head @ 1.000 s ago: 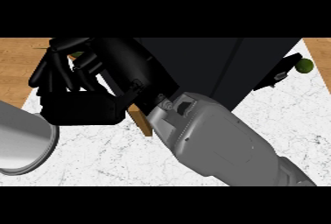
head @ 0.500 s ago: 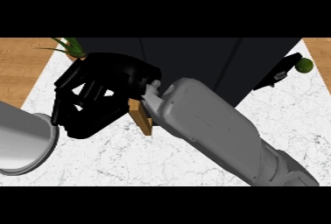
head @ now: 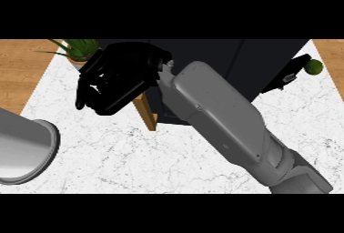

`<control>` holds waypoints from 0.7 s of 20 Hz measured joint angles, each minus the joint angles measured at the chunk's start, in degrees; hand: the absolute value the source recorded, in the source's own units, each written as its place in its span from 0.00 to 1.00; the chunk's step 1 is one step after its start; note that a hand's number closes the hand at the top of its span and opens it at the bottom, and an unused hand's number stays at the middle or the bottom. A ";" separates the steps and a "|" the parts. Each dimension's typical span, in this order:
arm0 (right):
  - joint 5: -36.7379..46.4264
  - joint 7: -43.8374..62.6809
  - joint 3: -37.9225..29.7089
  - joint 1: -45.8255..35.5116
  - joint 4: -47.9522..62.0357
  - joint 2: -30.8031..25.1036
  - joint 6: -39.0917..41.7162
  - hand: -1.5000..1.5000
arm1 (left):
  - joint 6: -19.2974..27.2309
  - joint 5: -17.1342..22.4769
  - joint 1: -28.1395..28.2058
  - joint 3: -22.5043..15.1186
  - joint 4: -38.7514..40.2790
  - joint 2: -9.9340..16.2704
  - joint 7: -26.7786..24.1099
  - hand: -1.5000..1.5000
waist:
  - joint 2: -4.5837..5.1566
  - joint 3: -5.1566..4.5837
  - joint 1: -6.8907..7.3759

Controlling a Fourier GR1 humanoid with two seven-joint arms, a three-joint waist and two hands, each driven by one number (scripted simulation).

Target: Pick up the wine, place it into the cabinet and close the cabinet

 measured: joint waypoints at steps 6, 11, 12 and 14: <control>-1.19 -3.09 -1.86 -1.52 5.34 0.11 4.54 1.00 | -0.50 -1.01 -0.02 1.75 -0.01 -1.64 1.78 0.00 | -0.57 -0.37 -0.10; -0.41 -6.47 -2.33 -2.36 8.41 0.08 5.96 1.00 | -0.68 -1.91 -0.81 2.70 0.09 -3.21 2.94 0.00 | -1.02 -0.69 0.10; -0.27 -6.90 -2.41 -2.43 8.72 0.09 5.88 1.00 | -0.99 -1.90 -0.78 2.96 0.25 -3.28 3.24 0.00 | -1.08 -0.77 0.07; 0.89 -8.57 -2.61 -2.39 9.31 -0.02 5.53 1.00 | -1.02 -2.21 -1.07 3.21 0.19 -3.56 3.75 0.00 | -1.21 -0.94 0.26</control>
